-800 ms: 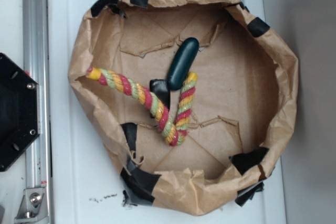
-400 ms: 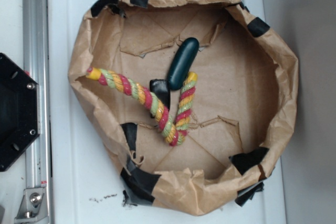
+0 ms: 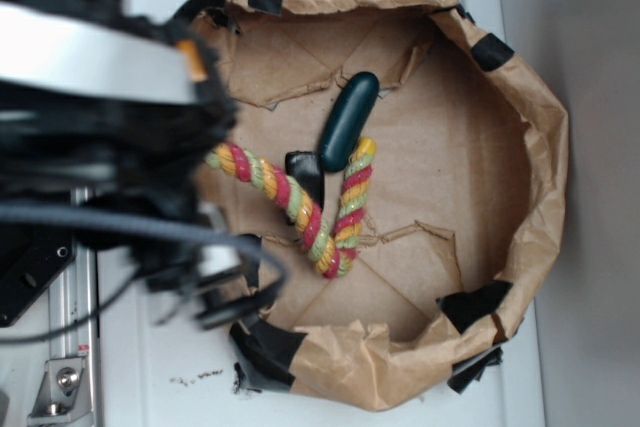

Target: Grab the plastic pickle.

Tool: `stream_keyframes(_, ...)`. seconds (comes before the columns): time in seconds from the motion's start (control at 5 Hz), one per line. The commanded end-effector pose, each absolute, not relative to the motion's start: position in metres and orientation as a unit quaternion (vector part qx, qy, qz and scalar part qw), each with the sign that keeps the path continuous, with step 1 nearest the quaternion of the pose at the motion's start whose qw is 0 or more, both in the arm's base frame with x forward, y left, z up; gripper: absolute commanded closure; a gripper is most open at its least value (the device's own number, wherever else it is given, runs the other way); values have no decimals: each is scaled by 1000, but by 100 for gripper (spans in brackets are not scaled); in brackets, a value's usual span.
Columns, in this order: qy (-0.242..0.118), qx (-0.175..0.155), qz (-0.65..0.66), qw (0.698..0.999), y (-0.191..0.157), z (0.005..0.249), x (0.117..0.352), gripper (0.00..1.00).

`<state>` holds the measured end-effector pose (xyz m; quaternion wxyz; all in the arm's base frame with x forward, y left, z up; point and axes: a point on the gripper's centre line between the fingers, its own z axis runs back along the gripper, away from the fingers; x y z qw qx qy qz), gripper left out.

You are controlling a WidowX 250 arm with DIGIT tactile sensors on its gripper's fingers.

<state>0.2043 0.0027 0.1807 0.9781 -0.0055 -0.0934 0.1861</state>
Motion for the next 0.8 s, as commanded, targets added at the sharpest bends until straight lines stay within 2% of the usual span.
stream_keyframes(0.0,-146,49,328,932,44,120,262,0)
stream_keyframes(0.2,-113,0,324,939,60,80,278,0)
stream_keyframes(0.4,-84,-15,315,945,65,58,288,0)
stream_keyframes(0.6,-52,-55,338,938,70,44,296,0)
